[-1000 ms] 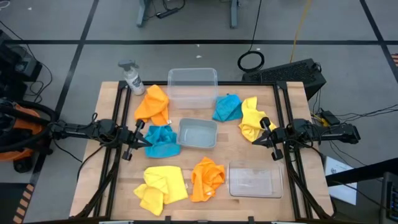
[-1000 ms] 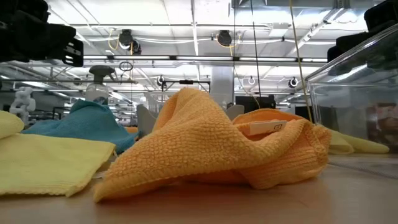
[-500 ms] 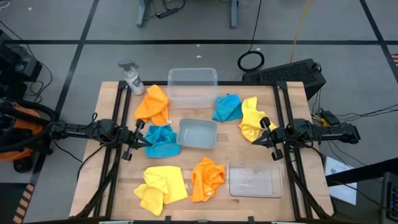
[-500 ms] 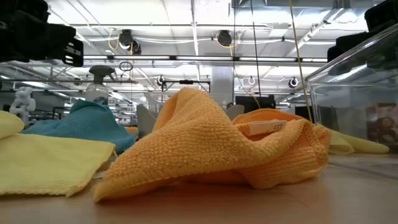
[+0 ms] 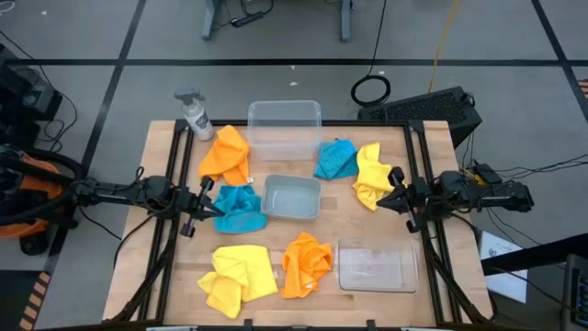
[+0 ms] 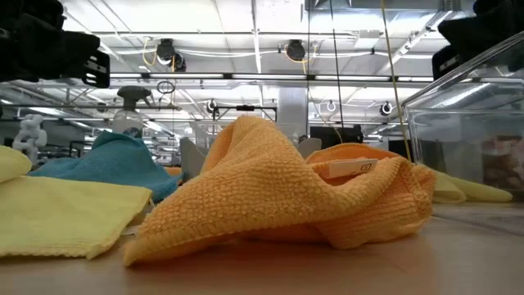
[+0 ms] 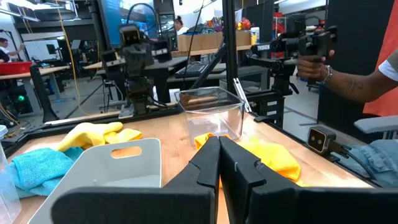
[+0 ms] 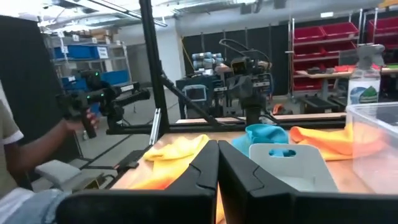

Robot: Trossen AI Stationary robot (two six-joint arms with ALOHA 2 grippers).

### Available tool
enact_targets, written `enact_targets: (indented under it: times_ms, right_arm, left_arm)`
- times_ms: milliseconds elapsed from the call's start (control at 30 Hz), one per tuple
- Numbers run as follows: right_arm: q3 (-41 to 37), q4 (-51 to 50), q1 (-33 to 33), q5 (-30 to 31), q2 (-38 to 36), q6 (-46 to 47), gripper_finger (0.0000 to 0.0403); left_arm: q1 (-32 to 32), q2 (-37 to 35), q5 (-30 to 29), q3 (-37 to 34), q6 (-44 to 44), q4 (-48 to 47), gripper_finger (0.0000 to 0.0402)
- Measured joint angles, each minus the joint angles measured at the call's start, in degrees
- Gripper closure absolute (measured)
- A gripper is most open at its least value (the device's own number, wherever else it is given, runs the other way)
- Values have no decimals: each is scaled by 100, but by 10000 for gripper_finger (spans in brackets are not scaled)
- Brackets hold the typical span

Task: Sort microfiber towel by color & place in baskets
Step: Put the bottom orange microfiber towel into the top transparent bin

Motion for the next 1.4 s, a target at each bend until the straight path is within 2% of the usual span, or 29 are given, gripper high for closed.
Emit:
enact_targets:
  times_ms: [200,533,800,1033,1400]
  right_arm:
    - [1014,-618,-1,410,720,35,403]
    - [3274,-1656,0,416,2266,-75,403]
    - [4867,-1843,0,425,3363,-149,403]
    - [5149,-1906,0,405,4017,-650,403]
    - [5147,-2356,71,400,4928,-529,403]
  left_arm:
    - [0,-1,0,0,0,0,388]
    - [0,-1,-527,2,3,-27,388]
    - [0,-1,-796,1,4,-14,388]
    - [0,-1,-984,1,4,-2,388]
    - [0,1,-984,2,2,0,388]
